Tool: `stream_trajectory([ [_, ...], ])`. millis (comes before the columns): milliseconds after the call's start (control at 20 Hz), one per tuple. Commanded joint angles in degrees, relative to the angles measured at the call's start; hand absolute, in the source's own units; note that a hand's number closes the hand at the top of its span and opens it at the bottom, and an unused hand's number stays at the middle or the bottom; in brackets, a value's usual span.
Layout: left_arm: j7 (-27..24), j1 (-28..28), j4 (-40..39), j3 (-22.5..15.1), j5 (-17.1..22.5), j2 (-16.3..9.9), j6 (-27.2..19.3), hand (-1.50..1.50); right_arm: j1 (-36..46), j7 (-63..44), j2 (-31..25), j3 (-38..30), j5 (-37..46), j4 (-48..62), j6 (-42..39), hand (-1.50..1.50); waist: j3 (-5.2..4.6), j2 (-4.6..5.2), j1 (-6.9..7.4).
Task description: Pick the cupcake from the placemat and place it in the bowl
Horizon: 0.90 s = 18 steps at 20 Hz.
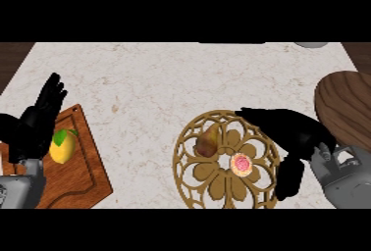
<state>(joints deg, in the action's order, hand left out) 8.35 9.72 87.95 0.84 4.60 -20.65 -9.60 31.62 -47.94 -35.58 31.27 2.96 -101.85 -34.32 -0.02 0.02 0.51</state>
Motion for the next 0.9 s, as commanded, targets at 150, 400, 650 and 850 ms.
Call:
stream_trajectory([
  [150,0.0,1.6,-1.8,1.1,-1.1,0.6,0.8,0.00,-1.2,4.3,2.9,1.8,15.0,-1.2,1.7,-1.50,0.04,-0.05,-0.54],
  [400,1.6,0.2,0.4,2.3,-0.9,0.9,2.5,0.00,-2.4,5.1,10.1,3.4,22.6,3.3,0.6,-1.50,0.03,-0.03,-0.21],
  [650,-3.3,-1.8,-1.3,3.3,-2.2,2.4,3.7,0.00,-6.7,8.1,13.1,1.8,24.8,5.9,-1.7,-1.50,0.02,-0.01,-0.30],
  [850,-5.2,-5.5,-0.2,3.4,-2.9,3.7,4.8,0.00,-10.4,12.4,12.2,0.4,29.7,6.6,-0.9,-1.50,0.02,-0.03,-0.34],
])
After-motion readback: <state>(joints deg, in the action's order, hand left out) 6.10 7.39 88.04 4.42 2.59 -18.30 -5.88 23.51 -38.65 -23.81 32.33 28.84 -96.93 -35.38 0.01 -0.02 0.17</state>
